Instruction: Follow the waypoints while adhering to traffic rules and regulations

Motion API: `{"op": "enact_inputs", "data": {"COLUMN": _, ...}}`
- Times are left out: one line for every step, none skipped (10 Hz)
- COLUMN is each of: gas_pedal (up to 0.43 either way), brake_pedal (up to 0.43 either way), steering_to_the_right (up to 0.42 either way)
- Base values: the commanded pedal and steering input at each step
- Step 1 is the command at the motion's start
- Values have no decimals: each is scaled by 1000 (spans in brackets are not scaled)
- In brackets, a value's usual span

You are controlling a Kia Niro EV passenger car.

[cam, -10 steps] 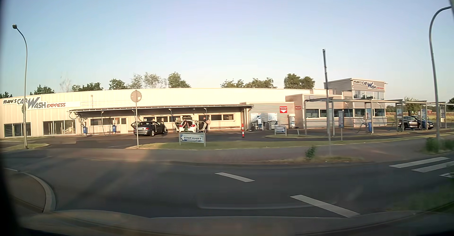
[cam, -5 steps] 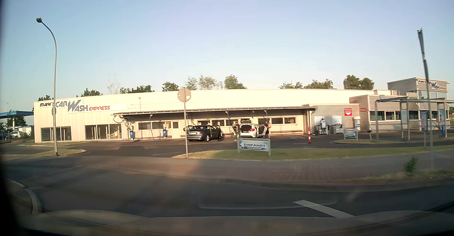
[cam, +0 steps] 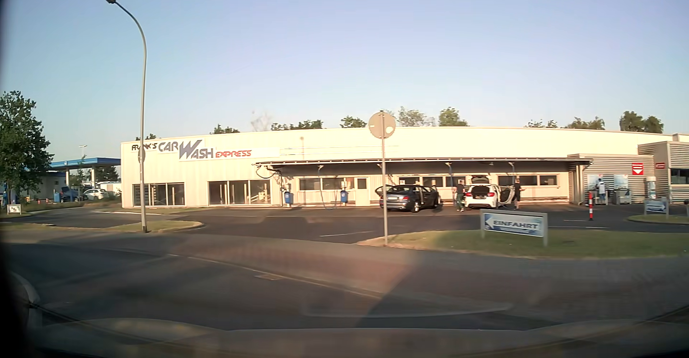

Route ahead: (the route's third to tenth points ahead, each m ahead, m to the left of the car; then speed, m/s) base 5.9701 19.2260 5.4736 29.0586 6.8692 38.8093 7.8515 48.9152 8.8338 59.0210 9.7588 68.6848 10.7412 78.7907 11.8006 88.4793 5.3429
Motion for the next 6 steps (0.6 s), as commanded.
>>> {"op": "enact_inputs", "data": {"gas_pedal": 39, "brake_pedal": 24, "steering_to_the_right": -395}}
{"op": "enact_inputs", "data": {"gas_pedal": 39, "brake_pedal": 24, "steering_to_the_right": -398}}
{"op": "enact_inputs", "data": {"gas_pedal": 39, "brake_pedal": 30, "steering_to_the_right": -397}}
{"op": "enact_inputs", "data": {"gas_pedal": 39, "brake_pedal": 24, "steering_to_the_right": -393}}
{"op": "enact_inputs", "data": {"gas_pedal": 39, "brake_pedal": 24, "steering_to_the_right": -390}}
{"op": "enact_inputs", "data": {"gas_pedal": 39, "brake_pedal": 24, "steering_to_the_right": -391}}
